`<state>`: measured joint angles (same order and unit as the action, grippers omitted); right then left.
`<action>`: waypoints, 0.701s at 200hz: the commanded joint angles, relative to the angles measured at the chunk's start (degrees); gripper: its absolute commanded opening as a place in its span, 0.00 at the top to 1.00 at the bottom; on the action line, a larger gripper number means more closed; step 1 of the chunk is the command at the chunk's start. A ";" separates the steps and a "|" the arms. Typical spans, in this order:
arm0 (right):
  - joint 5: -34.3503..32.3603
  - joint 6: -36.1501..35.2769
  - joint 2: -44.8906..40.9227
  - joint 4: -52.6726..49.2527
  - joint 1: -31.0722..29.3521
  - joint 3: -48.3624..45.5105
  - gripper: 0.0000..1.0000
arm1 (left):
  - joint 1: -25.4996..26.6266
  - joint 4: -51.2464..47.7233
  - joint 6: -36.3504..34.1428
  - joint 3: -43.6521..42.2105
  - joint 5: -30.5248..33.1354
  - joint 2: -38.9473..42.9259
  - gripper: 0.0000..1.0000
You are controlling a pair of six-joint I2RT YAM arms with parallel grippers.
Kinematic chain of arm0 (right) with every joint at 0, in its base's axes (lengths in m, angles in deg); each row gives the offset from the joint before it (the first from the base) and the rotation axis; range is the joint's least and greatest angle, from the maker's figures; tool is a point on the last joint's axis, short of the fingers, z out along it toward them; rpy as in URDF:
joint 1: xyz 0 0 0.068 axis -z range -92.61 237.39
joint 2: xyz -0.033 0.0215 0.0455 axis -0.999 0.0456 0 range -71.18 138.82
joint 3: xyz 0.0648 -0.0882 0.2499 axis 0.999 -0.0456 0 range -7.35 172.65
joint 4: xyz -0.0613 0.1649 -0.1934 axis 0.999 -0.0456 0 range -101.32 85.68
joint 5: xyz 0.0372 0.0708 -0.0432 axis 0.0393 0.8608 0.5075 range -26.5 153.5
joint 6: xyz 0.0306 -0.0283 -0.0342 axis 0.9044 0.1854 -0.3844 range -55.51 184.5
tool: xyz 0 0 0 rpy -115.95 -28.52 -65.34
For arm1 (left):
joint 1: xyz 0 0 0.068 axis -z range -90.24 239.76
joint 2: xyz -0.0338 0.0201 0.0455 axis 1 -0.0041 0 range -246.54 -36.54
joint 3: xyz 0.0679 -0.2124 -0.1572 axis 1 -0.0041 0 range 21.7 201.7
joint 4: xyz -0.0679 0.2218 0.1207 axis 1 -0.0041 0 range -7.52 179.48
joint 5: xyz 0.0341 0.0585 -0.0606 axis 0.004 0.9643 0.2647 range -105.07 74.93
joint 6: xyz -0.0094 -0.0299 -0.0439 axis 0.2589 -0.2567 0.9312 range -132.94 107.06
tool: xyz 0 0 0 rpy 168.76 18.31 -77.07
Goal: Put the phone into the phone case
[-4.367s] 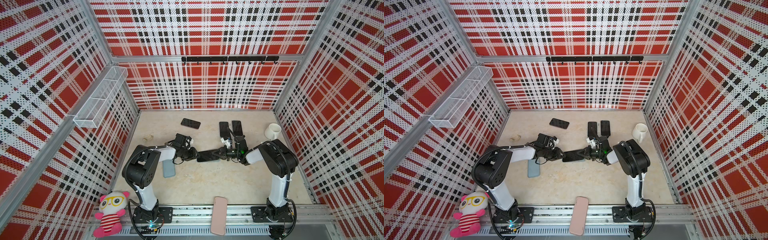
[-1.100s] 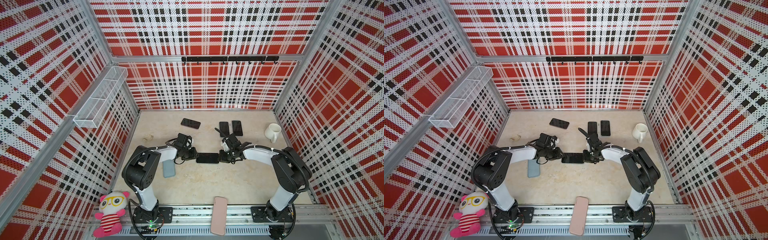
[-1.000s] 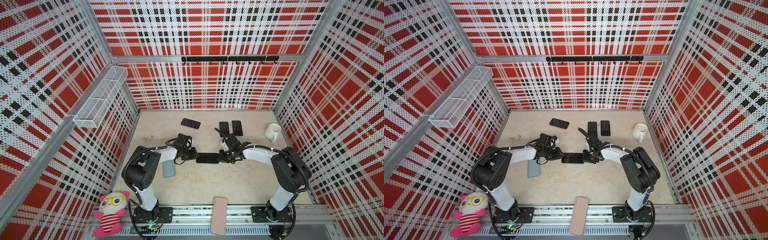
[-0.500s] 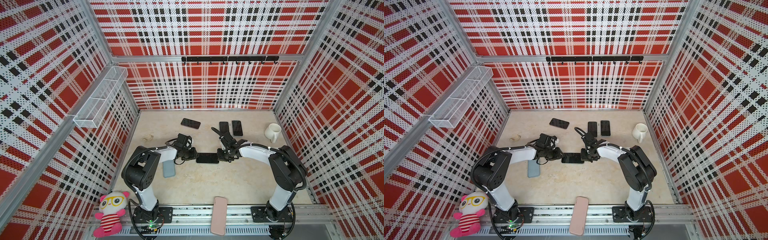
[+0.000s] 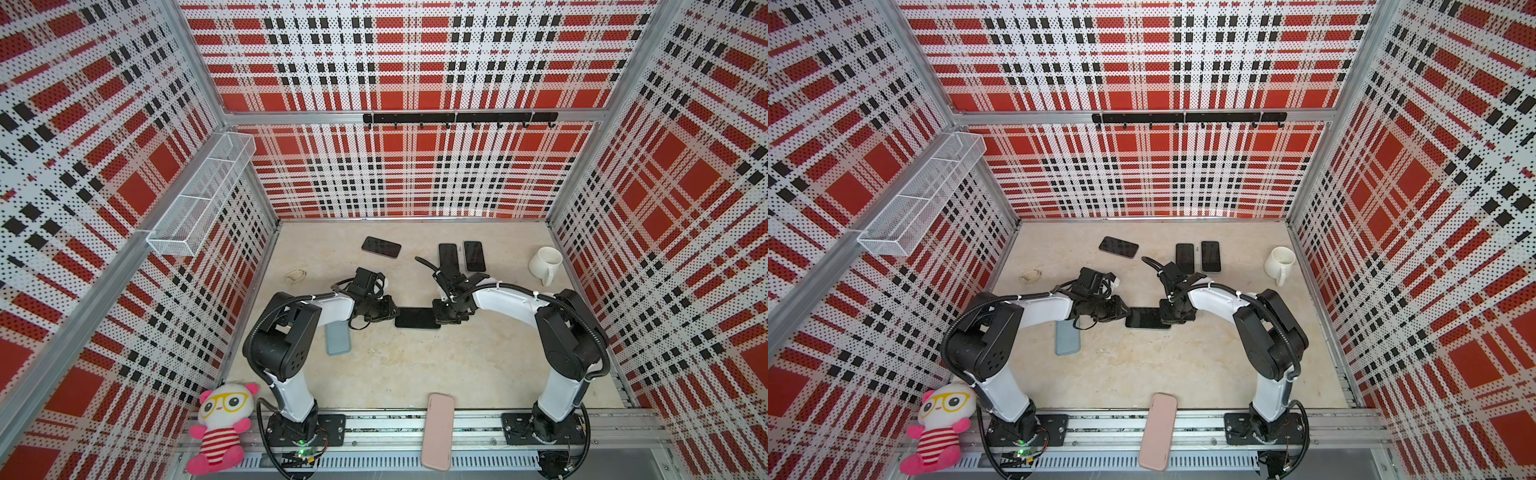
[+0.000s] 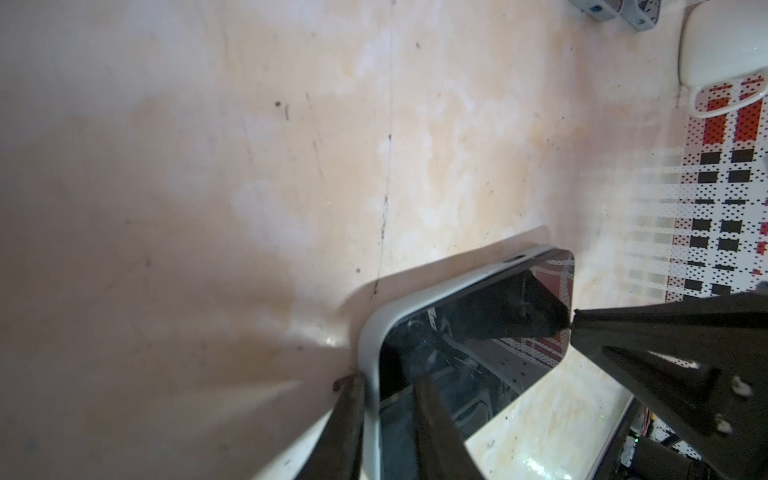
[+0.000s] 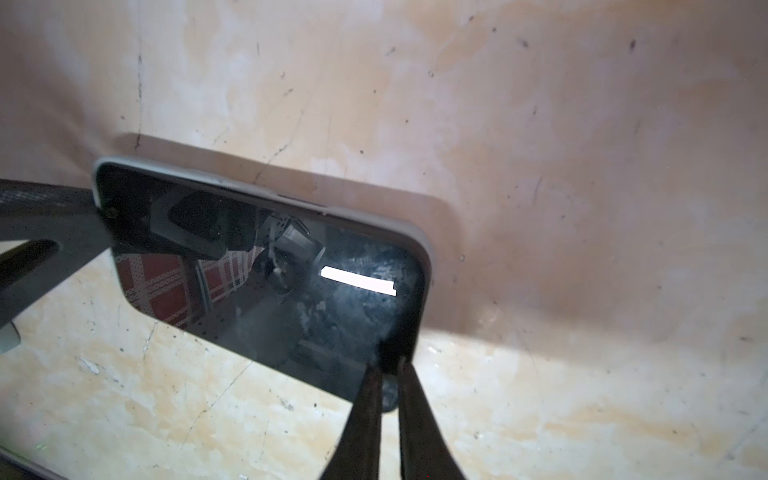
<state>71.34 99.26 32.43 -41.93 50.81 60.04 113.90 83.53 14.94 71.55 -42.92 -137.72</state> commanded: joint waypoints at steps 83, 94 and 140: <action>-2.85 -0.89 4.32 -3.37 0.72 -2.23 0.87 | 0.50 1.30 -0.27 -0.23 -1.75 0.99 0.75; -2.40 -0.73 5.13 -3.02 0.64 -2.96 0.88 | 0.53 1.30 -0.18 -0.34 -1.77 0.96 0.75; 0.47 0.89 10.06 0.45 -1.21 -6.63 0.89 | 0.55 1.39 -0.19 -0.24 -1.89 0.49 0.76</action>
<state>71.45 99.30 34.03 -41.38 51.44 58.91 113.90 83.53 14.96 71.55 -42.99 -137.72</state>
